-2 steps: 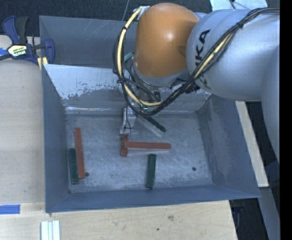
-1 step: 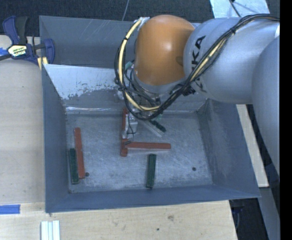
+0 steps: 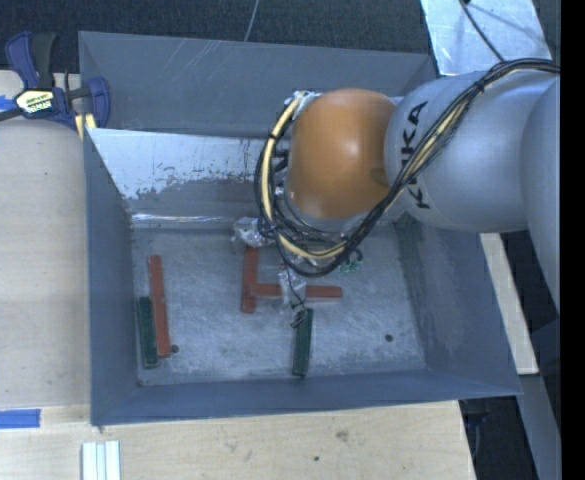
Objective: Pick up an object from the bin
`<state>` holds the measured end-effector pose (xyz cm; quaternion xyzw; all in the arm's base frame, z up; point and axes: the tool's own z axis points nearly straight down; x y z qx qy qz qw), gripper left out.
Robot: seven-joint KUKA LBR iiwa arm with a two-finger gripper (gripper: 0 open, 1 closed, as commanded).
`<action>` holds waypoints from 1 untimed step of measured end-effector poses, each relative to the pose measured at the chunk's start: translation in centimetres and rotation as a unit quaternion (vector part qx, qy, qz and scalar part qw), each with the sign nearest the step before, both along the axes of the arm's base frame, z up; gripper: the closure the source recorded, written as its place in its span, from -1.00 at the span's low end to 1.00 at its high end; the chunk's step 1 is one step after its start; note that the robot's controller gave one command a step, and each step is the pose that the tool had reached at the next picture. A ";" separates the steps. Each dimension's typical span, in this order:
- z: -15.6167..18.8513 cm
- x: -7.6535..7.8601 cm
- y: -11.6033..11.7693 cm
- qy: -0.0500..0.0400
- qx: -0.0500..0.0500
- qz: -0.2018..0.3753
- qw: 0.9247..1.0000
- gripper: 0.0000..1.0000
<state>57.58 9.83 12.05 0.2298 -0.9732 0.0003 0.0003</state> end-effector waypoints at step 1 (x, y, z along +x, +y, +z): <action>-1.6 1.2 -0.5 -0.002 0.001 0.005 1.000 -1.00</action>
Offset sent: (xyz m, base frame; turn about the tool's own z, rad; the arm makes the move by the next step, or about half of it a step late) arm 0.0374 -0.0243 -0.0505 0.0541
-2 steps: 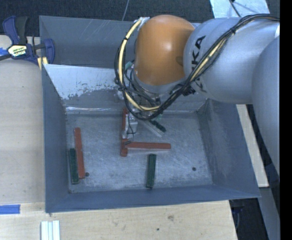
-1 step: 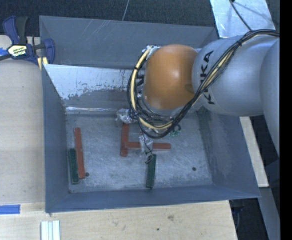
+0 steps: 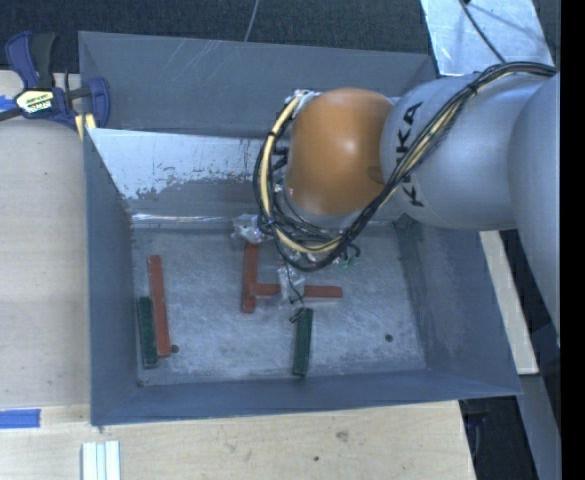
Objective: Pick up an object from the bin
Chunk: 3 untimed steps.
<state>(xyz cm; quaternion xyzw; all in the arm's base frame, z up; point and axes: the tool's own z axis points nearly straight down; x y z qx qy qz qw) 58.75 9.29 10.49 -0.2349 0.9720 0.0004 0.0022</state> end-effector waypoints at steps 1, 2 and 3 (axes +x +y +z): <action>-3.1 2.9 -1.8 -0.004 0.001 -0.034 0.999 1.00; -3.1 2.9 -1.8 -0.004 0.001 -0.034 0.999 1.00; 14.5 -1.9 -0.7 -0.002 0.000 -0.033 0.999 1.00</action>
Offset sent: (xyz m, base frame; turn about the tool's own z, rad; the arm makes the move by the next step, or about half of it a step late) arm 0.0000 0.0000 0.0000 0.0000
